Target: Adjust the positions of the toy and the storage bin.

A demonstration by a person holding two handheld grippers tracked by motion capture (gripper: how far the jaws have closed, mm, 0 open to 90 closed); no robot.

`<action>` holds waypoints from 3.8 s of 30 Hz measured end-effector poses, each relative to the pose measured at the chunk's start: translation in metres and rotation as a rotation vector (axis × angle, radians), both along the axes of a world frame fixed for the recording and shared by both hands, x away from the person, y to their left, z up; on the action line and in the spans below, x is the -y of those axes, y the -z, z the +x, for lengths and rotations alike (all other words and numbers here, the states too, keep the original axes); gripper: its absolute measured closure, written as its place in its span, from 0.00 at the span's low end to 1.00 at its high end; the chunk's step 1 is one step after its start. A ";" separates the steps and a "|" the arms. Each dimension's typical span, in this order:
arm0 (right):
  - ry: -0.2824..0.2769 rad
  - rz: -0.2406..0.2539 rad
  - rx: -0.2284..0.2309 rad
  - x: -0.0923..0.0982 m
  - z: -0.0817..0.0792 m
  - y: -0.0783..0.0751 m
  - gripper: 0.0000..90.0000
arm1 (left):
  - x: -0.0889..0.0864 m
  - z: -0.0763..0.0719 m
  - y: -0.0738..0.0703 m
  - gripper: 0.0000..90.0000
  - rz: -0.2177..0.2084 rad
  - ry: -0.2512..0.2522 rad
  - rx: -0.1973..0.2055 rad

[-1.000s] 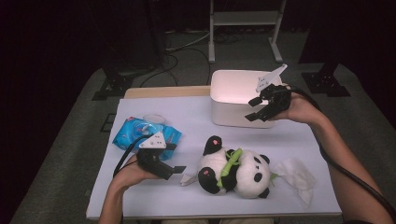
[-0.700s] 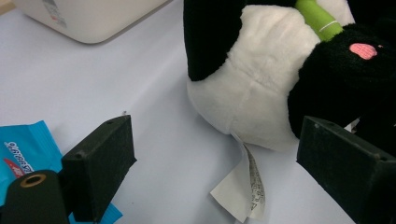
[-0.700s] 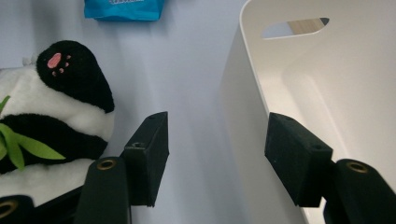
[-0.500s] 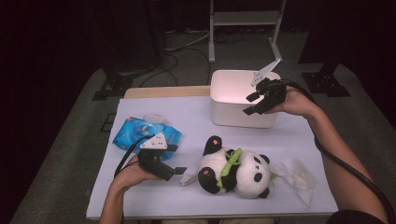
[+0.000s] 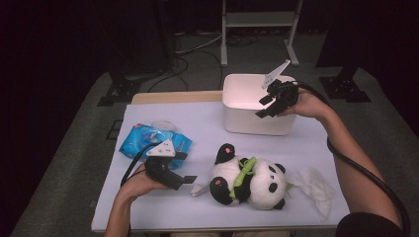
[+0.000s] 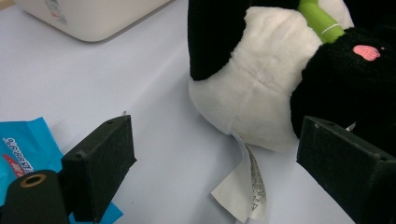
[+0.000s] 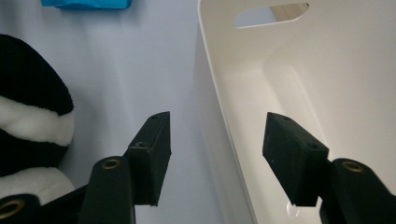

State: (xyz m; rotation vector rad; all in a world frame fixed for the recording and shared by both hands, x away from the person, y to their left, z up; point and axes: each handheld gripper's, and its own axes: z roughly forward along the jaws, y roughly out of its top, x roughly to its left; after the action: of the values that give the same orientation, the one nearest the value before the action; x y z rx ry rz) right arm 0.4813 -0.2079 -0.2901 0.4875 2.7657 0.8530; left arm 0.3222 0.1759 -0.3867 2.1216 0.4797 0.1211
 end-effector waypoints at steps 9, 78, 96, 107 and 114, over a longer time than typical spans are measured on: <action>-0.001 -0.036 -0.012 -0.004 0.006 0.011 0.52 | 0.000 0.000 0.001 0.12 0.005 -0.004 0.000; -0.284 -0.118 -0.068 -0.077 -0.035 0.022 0.93 | 0.002 0.002 0.004 0.12 0.021 0.013 -0.019; -0.373 -0.110 -0.075 -0.091 -0.052 0.022 0.92 | 0.003 0.002 0.005 0.12 0.025 0.021 -0.019; -0.402 -0.098 -0.084 -0.091 -0.058 0.023 0.92 | 0.004 0.002 0.007 0.12 0.025 0.025 -0.025; -0.413 -0.096 -0.086 -0.092 -0.062 0.023 0.92 | 0.004 0.002 0.007 0.12 0.025 0.027 -0.027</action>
State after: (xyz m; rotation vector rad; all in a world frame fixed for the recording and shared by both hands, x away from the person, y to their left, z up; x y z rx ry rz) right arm 0.4193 -0.1164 -0.3134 -0.0728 3.0219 0.7861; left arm 0.3245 0.1716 -0.3940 2.1557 0.4678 0.0840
